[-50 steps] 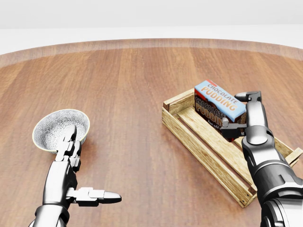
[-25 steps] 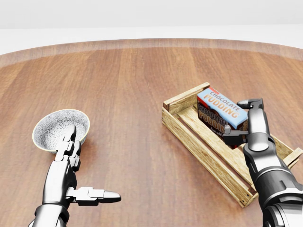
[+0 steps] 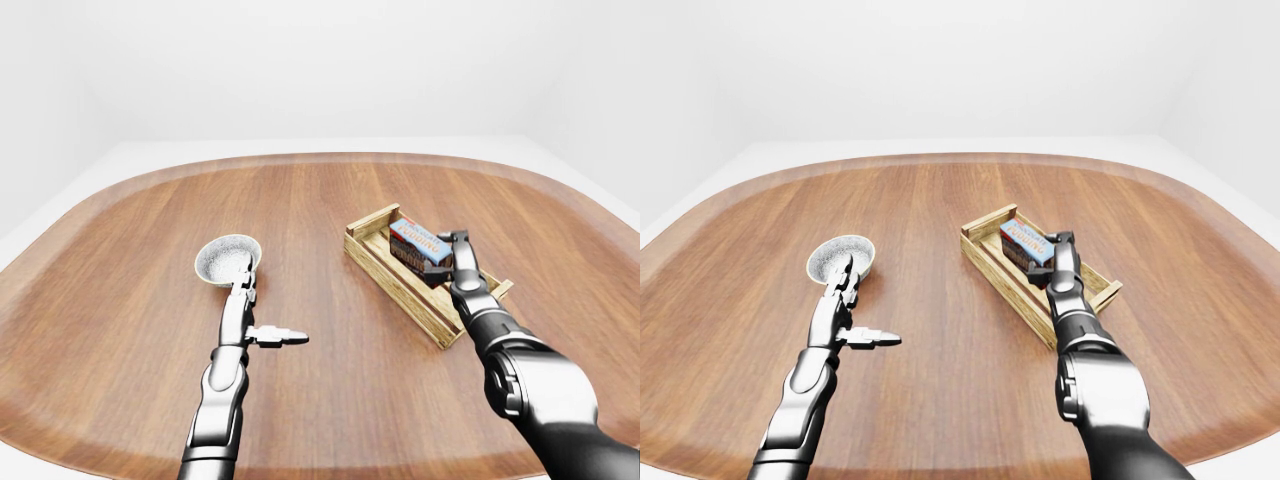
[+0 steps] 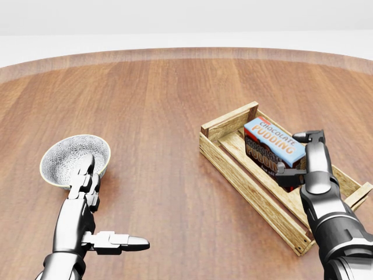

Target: Pick up the chocolate pudding and put it in the tray.

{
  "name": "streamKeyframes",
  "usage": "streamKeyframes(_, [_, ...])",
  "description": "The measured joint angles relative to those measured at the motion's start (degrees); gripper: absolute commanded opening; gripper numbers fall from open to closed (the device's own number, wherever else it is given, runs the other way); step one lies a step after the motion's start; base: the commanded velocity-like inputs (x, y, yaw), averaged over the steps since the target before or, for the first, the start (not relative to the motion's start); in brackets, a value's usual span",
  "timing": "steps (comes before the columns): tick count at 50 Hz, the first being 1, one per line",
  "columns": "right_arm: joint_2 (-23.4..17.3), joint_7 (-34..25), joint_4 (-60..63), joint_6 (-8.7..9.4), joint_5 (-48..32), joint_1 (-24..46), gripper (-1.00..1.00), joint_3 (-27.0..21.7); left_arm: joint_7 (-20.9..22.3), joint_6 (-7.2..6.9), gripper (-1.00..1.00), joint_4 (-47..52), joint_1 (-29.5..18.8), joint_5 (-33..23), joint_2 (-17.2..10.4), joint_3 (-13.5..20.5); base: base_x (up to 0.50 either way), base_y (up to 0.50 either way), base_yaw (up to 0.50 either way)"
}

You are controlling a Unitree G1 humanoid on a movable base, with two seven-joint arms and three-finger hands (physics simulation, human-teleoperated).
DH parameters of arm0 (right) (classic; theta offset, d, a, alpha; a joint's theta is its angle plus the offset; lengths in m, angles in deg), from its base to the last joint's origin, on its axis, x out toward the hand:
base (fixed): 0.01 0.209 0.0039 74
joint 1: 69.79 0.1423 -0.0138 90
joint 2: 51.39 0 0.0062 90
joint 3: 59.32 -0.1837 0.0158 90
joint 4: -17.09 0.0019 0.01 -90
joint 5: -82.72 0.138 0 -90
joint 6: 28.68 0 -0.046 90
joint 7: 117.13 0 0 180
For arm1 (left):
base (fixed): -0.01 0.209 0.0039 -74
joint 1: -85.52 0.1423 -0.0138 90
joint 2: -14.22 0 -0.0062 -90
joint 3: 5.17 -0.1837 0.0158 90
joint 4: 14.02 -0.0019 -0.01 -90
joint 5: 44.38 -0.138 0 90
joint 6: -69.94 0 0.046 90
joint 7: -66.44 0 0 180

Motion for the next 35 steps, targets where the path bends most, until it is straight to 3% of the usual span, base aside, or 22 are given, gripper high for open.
streamKeyframes(17, [-0.04, 0.04, -0.06, 0.00, -0.48, -0.73, -1.00, 0.02, 0.00, 0.22, 1.00, -0.21, 0.04, 0.01, 0.01, 0.01, 0.00, 0.00, 0.00])
streamKeyframes(35, [0.11, -0.09, -0.15, 0.00, -1.03, -1.78, -1.00, 0.10, -0.04, -0.49, 1.00, 0.49, 0.14, 0.08, 0.01, 0.02, 0.00, 0.00, 0.00])
